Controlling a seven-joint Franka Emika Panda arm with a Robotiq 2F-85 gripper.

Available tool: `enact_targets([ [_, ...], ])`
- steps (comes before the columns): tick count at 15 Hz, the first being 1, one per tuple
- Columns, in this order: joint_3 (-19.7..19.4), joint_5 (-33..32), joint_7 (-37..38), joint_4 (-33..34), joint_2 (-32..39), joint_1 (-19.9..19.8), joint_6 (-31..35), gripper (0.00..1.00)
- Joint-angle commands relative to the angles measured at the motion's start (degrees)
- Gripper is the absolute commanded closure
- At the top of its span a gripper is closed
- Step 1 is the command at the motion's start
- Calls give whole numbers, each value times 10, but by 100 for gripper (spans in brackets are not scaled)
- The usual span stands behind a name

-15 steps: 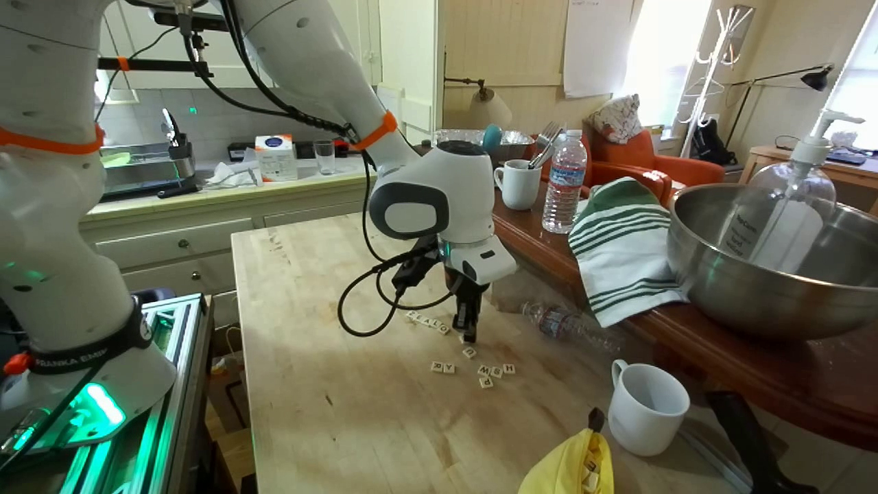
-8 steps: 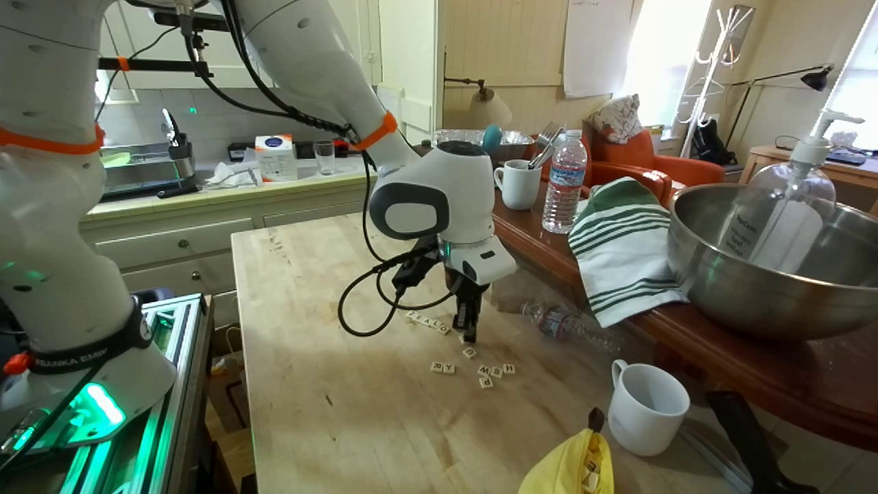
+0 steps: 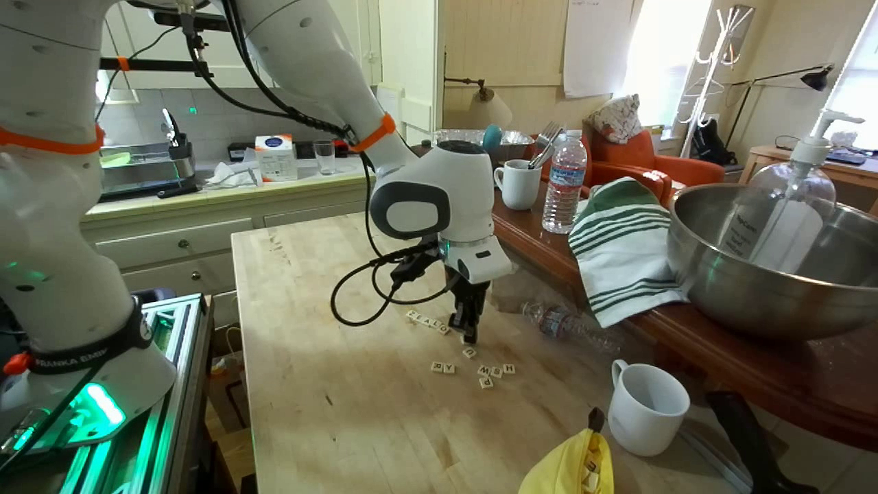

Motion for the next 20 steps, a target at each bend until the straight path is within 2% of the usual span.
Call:
enact_targets([
  [1, -36, -39, 97, -9, 11, 35, -15, 100],
  [6, -40, -53, 163, -15, 5, 46, -27, 100],
  [15, -2, -20, 165, -29, -13, 26, -40, 100],
  [20, -3, -19, 204, -27, -11, 29, -43, 100],
])
